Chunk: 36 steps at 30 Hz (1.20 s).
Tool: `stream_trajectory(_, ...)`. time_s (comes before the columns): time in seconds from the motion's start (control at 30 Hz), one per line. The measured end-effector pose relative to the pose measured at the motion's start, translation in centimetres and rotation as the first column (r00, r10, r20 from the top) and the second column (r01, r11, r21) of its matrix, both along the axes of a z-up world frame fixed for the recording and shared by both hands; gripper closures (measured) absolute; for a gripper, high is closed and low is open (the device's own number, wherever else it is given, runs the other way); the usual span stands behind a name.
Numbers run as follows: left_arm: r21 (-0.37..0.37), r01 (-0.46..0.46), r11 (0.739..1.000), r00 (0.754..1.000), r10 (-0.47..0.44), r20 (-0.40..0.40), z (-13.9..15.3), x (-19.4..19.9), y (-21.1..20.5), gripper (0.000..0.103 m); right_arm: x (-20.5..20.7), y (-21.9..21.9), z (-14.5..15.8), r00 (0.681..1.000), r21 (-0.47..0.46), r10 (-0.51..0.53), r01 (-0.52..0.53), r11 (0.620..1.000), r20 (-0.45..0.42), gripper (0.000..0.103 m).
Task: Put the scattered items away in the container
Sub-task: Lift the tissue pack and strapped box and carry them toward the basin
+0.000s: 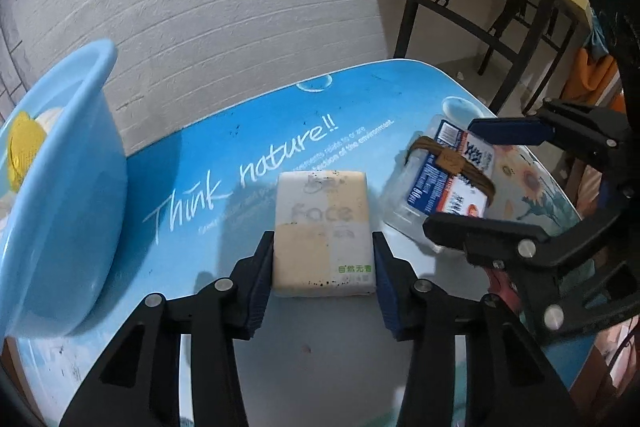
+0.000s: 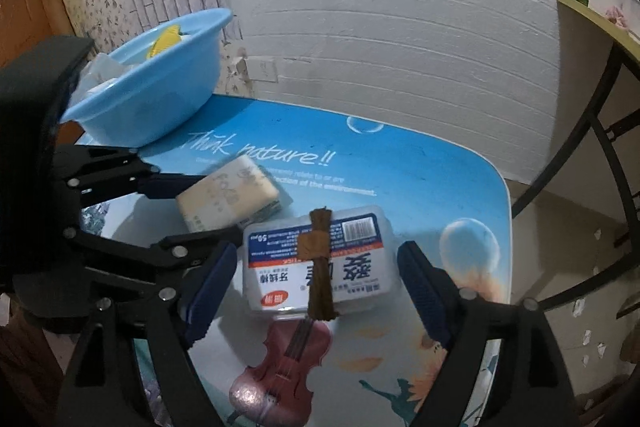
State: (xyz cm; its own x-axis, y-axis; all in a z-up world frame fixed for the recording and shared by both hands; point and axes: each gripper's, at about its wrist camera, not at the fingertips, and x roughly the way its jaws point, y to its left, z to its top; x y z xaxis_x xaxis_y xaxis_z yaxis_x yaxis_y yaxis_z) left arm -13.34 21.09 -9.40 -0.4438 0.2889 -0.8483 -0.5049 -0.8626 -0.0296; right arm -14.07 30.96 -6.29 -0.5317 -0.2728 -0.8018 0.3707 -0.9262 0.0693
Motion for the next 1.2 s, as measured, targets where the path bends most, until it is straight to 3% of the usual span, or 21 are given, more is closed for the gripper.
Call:
stream_trajectory(0.1,0.0,0.006,1.0,1.0,-0.006,-0.002,0.2,0.7,-0.5,0.058,0.4,0.0,-0.1,1.0,-0.015,0.006,-0.006,1.0,0.002,0.025)
stream_trajectory(0.17,0.007,0.004,1.0,1.0,-0.004,-0.009,0.6,1.1,-0.9,0.058,0.7,0.3,0.4,1.0,-0.024,-0.021,0.021,0.999,-0.015,0.052)
stream_trajectory(0.23,0.012,0.0,1.0,1.0,0.001,-0.014,0.9,1.6,-1.5,0.058,0.8,1.3,0.6,0.999,-0.064,-0.051,0.052,0.997,0.008,0.058)
stream_trajectory(0.4,0.006,-0.012,1.0,1.0,0.012,-0.025,1.0,2.8,-2.7,0.058,1.9,1.7,0.5,0.997,-0.081,-0.075,0.078,0.994,0.034,0.054)
stream_trajectory(0.43,0.002,-0.016,1.0,0.999,0.016,-0.028,1.1,3.1,-3.0,0.058,2.0,1.5,0.5,0.997,-0.079,-0.075,0.077,0.994,0.032,0.043)
stream_trajectory(0.47,-0.002,-0.021,1.0,0.999,0.021,-0.029,1.1,3.3,-3.4,0.058,2.1,1.2,0.6,0.997,-0.074,-0.076,0.078,0.994,0.026,0.024)
stream_trajectory(0.5,-0.004,-0.028,1.0,0.999,0.028,-0.028,1.1,3.4,-3.6,0.058,2.1,0.8,0.7,0.997,-0.07,-0.076,0.077,0.995,0.014,0.017)
stream_trajectory(0.67,0.011,-0.071,0.997,0.997,0.071,-0.013,1.4,4.5,-5.5,0.058,1.3,-1.4,0.2,0.999,-0.037,-0.04,0.04,0.998,0.004,0.004)
stream_trajectory(0.8,0.015,-0.095,0.995,0.995,0.095,-0.029,1.6,5.5,-6.7,0.058,0.9,-2.5,-1.1,0.999,0.066,-0.039,0.038,0.997,0.011,0.002)
stream_trajectory(0.9,0.031,-0.115,0.993,0.993,0.116,-0.031,1.6,6.1,-7.7,0.058,1.2,-2.2,-1.4,0.998,0.027,-0.06,0.059,0.998,0.018,0.008)
stream_trajectory(0.93,0.033,-0.121,0.992,0.992,0.122,-0.03,1.7,6.1,-8.0,0.058,1.2,-2.0,-1.5,0.998,0.031,-0.064,0.063,0.998,0.02,0.019)
stream_trajectory(1.2,0.068,-0.138,0.988,0.988,0.142,-0.06,3.3,6.9,-9.4,0.058,2.5,-1.3,-1.1,0.995,-0.031,-0.083,0.085,0.996,0.061,0.02)
